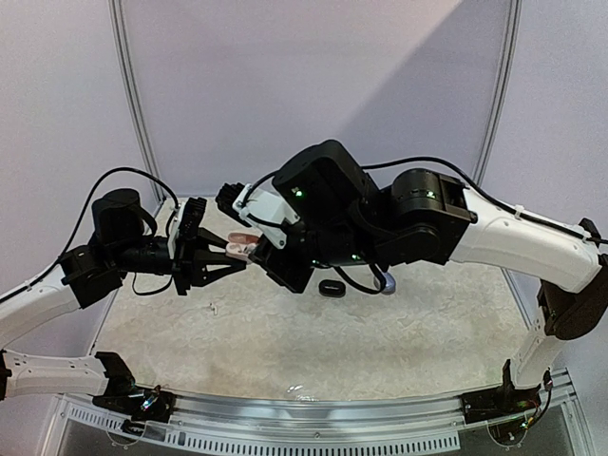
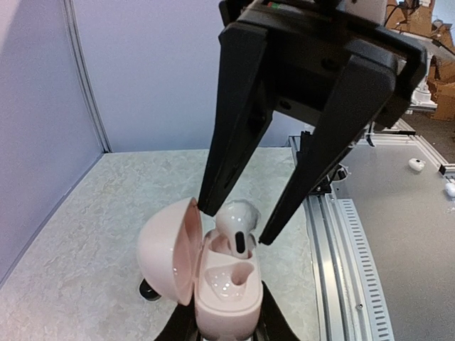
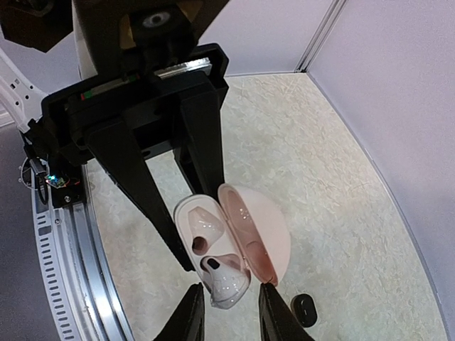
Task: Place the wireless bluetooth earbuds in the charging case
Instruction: Insert the right earbud into the right side groove of the charging case.
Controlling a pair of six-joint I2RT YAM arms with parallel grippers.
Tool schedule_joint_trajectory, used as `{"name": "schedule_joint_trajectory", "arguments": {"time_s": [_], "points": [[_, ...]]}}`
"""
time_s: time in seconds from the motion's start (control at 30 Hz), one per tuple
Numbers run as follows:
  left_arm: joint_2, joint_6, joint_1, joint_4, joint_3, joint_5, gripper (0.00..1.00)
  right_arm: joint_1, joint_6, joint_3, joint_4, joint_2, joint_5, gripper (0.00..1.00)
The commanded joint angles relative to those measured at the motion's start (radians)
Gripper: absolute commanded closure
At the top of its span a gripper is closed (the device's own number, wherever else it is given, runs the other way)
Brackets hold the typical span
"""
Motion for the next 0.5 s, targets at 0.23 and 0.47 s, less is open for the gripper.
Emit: {"name": "schedule_joint_trajectory", "arguments": {"time_s": [0.23,0.47], "points": [[-0.008,0.010,-0.015,-0.003,-0.008,0.019,1.00,-0.012,0.006,-0.023,0.019,-0.050,-0.026,0.76],[-0.009,0.014,-0.015,-0.001,-0.008,0.023,1.00,-0.012,0.001,-0.021,0.024,-0.035,-0.043,0.85]]}}
